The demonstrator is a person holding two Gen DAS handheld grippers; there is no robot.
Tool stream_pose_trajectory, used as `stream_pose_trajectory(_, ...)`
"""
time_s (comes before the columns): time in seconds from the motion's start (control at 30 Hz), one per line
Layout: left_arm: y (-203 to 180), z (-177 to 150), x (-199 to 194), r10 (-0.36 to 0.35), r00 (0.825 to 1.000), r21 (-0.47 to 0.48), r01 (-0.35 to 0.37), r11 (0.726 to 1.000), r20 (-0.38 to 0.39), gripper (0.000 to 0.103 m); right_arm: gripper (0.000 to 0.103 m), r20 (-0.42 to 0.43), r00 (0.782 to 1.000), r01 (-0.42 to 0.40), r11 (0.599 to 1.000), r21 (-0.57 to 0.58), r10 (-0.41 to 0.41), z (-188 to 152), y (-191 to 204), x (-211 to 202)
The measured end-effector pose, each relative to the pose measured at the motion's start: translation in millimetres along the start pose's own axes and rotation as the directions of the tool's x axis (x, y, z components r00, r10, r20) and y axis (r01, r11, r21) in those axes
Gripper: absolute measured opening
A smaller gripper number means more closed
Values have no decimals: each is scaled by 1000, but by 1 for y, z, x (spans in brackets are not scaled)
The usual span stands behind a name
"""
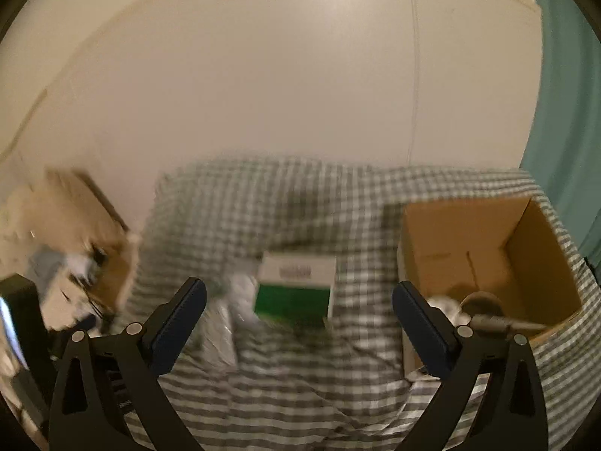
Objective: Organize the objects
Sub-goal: 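Grasp the white-and-green medicine box with the right tool while the left tool grasps the blister pack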
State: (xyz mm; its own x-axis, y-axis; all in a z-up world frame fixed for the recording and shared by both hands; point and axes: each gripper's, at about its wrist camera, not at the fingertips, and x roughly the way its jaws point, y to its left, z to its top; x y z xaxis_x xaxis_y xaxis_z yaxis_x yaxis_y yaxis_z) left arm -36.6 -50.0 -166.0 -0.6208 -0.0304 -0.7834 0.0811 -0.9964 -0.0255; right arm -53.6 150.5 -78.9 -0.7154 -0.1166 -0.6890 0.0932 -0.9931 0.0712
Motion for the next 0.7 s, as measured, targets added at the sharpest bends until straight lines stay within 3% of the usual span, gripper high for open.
stream_pose_trajectory(0.07,-10,-3,9,-53,999,39,54,998,-11,103,100,-26,999,36,999,-34,-37,-11,4,18)
stream_pose_trajectory(0.23,-41,-4,21,-75,997,158,79,984,-27,103,100,-35,998,44,995,-88,-48,-13,16,52)
stream_pose_trajectory(0.5,-55,1,65,-109,988,100,120,988,-112,102,100,-52,995,86,995,-45,-88,-21,4,73)
stream_pose_trajectory(0.67,-60,0,84,-144,978,85,158,984,-148,91,100,-57,995,78,997,16,-77,-21,-3,74)
stream_pose_trajectory(0.7,-60,-1,84,-162,975,84,176,981,-150,84,100,-65,995,73,997,33,-71,-22,-5,76)
